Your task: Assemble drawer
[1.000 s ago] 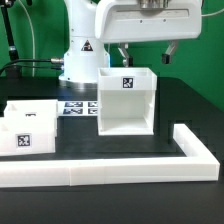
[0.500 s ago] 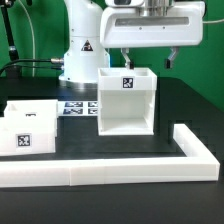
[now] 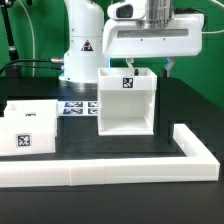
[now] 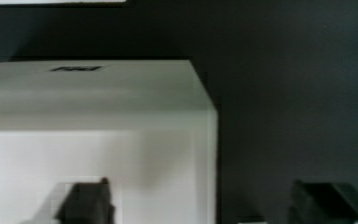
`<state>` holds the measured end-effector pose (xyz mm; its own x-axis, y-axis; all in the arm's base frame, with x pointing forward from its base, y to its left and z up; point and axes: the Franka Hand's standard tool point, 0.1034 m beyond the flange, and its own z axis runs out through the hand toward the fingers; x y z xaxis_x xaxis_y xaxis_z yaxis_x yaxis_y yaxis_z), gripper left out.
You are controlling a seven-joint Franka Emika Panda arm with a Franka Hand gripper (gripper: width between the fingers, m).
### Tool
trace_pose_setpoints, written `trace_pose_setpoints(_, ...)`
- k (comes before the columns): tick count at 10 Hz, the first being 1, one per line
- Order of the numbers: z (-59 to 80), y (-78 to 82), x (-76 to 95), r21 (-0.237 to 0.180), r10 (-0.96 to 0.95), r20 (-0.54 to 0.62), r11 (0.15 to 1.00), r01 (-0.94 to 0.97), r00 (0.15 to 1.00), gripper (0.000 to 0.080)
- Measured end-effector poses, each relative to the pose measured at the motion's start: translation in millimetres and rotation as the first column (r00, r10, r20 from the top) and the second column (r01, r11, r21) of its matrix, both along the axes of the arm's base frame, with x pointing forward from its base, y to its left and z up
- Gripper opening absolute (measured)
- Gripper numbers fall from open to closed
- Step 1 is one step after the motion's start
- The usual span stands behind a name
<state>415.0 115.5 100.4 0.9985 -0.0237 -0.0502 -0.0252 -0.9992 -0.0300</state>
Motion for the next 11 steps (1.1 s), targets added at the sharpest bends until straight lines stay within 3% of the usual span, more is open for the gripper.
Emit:
trace_pose_setpoints(1, -0.2, -0.1, -0.3, 0.000, 0.001, -0.001, 1.000, -0.001, 1.000, 0.0391)
trace_pose_setpoints(3, -0.4, -0.1, -0.5, 0.000, 0.002, -0.001, 1.000, -0.002, 1.000, 0.0080)
trace_pose_setpoints(4, -0.4, -0.1, -0.4, 0.000, 0.002, -0.001, 1.000, -0.002, 1.000, 0.0036)
trace_pose_setpoints(11, -0.5, -5.1, 4.3, 0.001, 0.024, 0.003, 1.000, -0.024, 1.000, 0.0036)
